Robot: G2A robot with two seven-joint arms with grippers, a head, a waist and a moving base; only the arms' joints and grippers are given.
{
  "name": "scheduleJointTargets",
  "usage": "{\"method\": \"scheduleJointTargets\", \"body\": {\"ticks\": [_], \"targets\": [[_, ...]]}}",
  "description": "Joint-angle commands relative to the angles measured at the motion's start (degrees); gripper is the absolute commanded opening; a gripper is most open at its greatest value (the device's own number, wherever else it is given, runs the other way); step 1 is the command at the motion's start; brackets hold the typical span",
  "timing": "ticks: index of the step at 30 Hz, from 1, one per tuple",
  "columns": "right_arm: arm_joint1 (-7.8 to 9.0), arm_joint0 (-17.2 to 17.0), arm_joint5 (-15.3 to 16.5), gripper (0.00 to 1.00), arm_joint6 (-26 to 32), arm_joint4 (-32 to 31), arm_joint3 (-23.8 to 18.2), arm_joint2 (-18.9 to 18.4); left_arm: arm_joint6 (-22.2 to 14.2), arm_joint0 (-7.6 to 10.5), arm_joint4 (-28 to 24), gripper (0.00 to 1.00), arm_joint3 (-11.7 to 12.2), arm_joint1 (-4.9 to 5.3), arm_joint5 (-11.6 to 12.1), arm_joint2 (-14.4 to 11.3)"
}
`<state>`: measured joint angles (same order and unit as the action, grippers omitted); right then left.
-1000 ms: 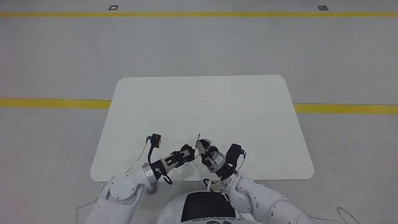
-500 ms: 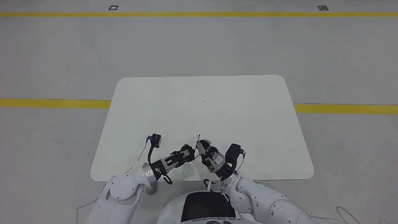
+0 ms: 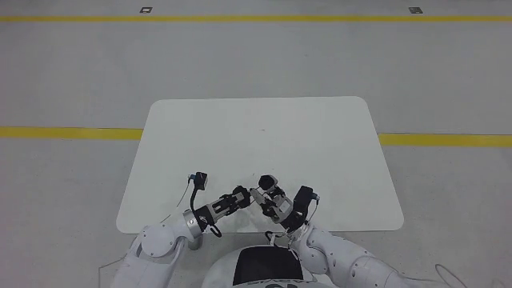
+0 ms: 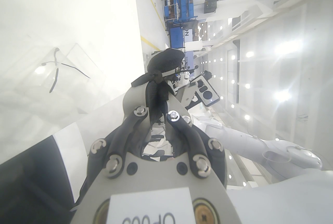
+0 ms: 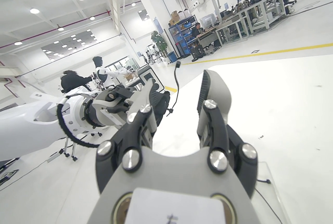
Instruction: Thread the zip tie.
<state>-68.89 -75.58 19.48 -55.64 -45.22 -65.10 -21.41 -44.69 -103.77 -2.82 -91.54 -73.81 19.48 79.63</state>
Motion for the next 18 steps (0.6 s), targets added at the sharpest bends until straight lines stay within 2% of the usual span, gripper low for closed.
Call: {"method": "scheduleJointTargets", "body": {"ticks": [1, 5, 14, 18], "targets": [[0.78, -0.3, 0.0, 1.00, -0.5, -0.9, -0.4, -0.2, 0.0, 0.00, 0.0, 0.00, 0.0, 0.00, 0.0, 0.0], [2.54, -0.8, 0.0, 1.00, -0.3, -2.9, -1.6, 0.4, 0.0, 0.00, 0.0, 0.00, 0.0, 0.00, 0.0, 0.0], [2.54, -0.8, 0.0, 1.00, -0.3, -2.9, -1.6, 0.4, 0.0, 0.00, 0.0, 0.00, 0.0, 0.00, 0.0, 0.0], [3.11, -1.4, 0.0, 1.00, -0.1, -0.9, -3.3, -0.9, 1.2, 1.02, -2.0, 0.00, 0.2, 0.11, -1.6, -0.6]]}}
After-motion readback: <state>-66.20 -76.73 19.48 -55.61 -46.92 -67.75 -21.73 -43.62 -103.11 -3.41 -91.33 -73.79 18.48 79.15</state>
